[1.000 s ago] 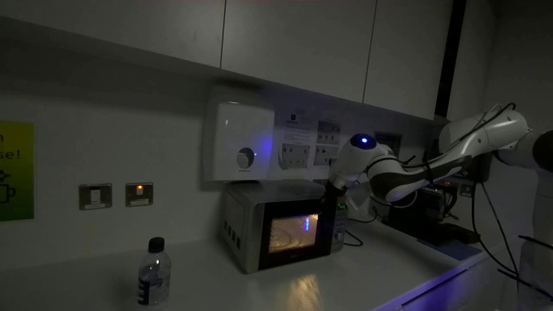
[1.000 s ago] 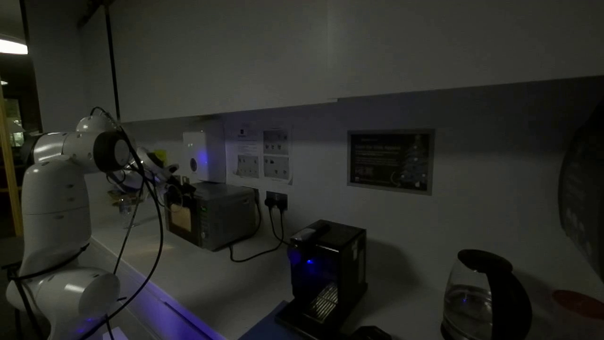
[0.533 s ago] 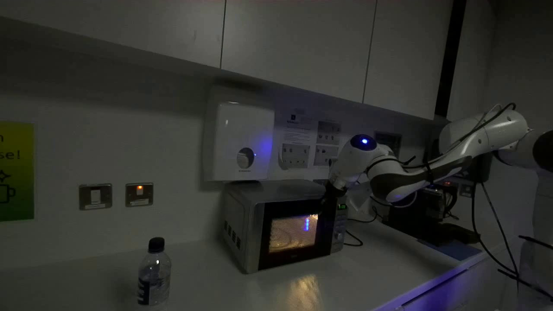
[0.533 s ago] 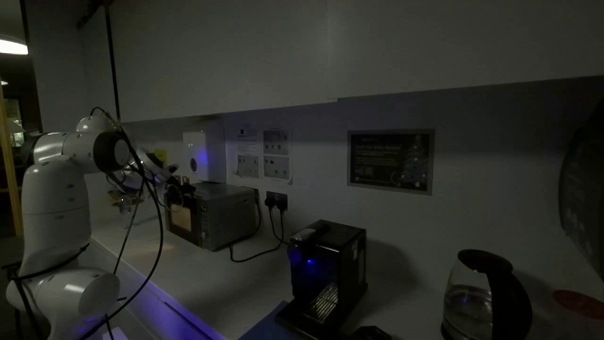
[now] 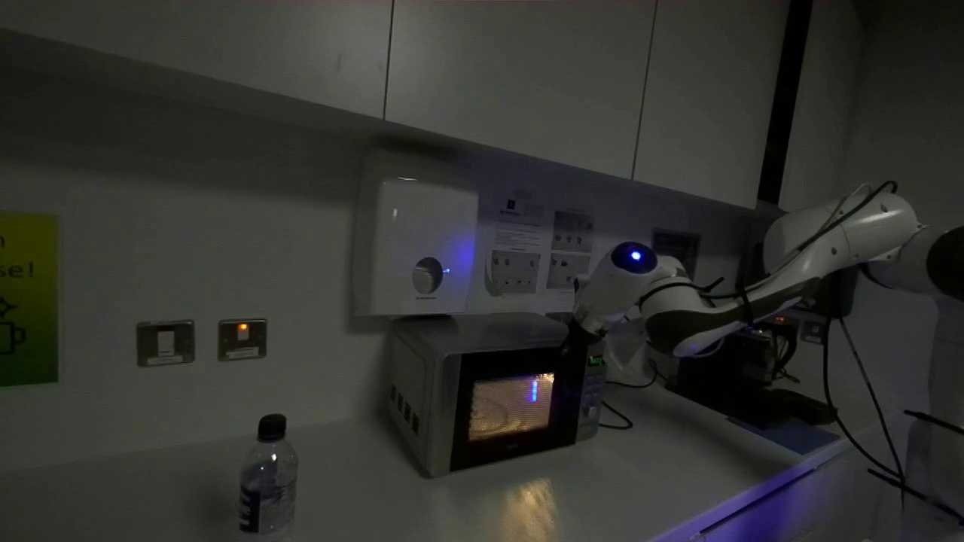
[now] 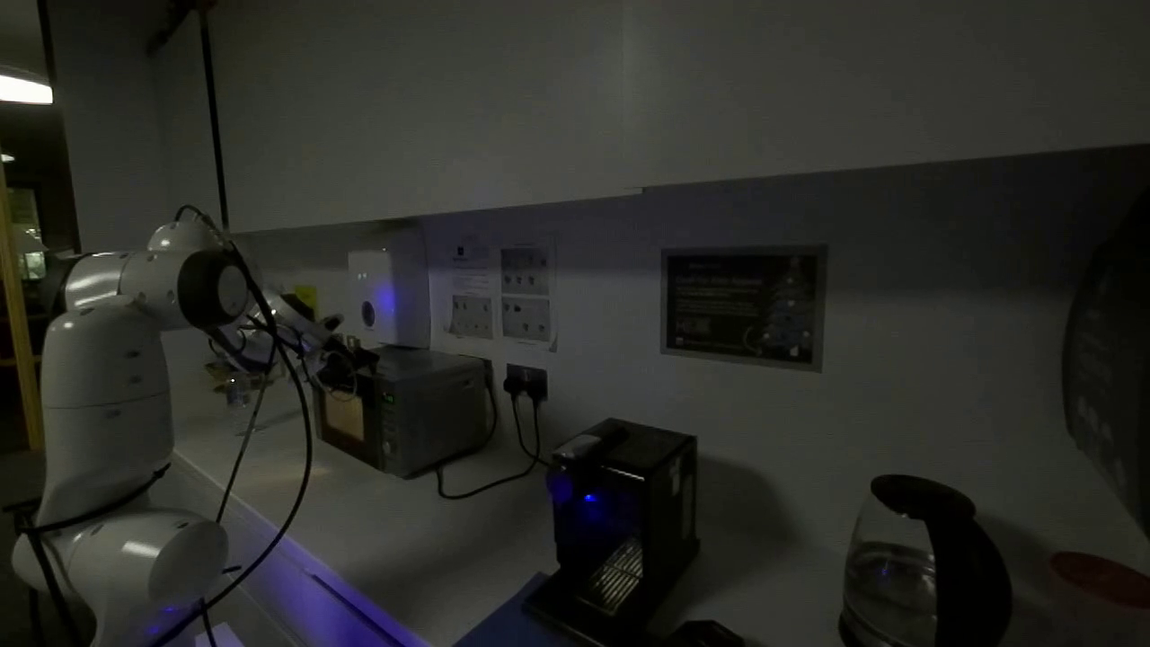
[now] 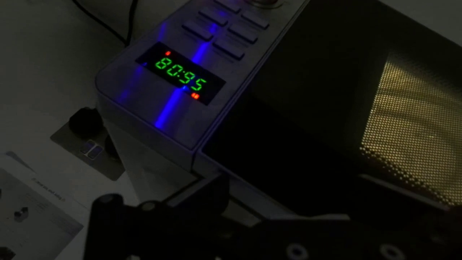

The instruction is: Close the microwave door

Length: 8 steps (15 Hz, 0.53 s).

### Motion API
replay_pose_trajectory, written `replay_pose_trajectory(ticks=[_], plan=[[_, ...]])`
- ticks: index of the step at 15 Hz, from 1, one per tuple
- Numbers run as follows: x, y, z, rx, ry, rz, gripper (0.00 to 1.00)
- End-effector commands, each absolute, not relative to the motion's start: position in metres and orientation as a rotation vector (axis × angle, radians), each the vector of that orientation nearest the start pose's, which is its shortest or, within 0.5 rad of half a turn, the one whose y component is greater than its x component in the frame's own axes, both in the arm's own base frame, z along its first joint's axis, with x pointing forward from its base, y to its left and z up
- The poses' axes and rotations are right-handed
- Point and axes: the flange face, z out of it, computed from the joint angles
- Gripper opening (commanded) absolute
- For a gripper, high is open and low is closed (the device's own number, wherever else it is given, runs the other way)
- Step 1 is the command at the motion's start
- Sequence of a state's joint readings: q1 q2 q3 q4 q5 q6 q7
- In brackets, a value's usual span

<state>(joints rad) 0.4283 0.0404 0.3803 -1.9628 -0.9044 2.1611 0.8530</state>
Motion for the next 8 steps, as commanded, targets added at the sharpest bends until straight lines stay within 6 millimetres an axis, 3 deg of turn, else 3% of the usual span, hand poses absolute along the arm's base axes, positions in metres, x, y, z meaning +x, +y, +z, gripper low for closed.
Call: replay_pose_trajectory(ticks=[1, 8], plan=[[0.4465, 0.3827, 0.4805, -3.277, -0.66, -1.264, 1.0], [0.4481, 0.3809, 0.4742, -3.287, -0.693, -1.276, 1.0]])
